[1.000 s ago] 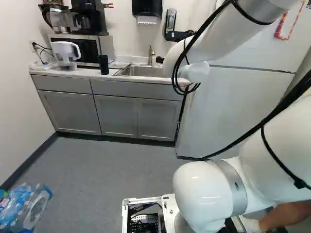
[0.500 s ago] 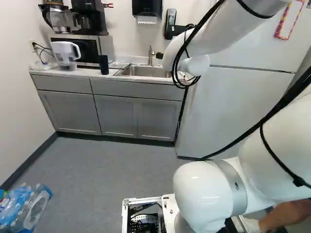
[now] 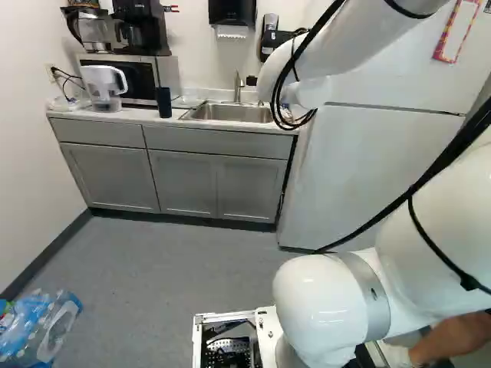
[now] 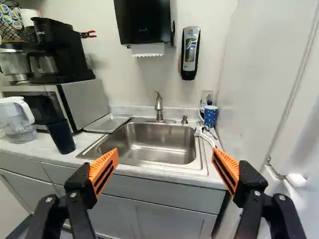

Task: Rinse the cup and place it in the tray

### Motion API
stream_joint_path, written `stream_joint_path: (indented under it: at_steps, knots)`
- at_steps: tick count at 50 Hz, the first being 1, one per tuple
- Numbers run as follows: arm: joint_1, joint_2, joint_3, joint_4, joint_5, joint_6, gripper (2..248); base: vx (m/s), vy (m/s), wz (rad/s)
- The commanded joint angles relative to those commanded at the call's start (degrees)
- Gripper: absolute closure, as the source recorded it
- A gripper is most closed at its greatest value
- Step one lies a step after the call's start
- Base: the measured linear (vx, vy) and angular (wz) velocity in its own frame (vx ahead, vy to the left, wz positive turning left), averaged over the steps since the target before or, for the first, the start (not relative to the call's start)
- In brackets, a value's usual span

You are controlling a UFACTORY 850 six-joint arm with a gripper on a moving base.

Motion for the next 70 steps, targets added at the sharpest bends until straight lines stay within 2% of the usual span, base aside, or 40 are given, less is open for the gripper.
stream_joint_path:
  at_steps: [70]
  knots:
    - [0.0,-1.14,-9.3,0.0,-8.27,0.0,3,0.0,0.0,0.0]
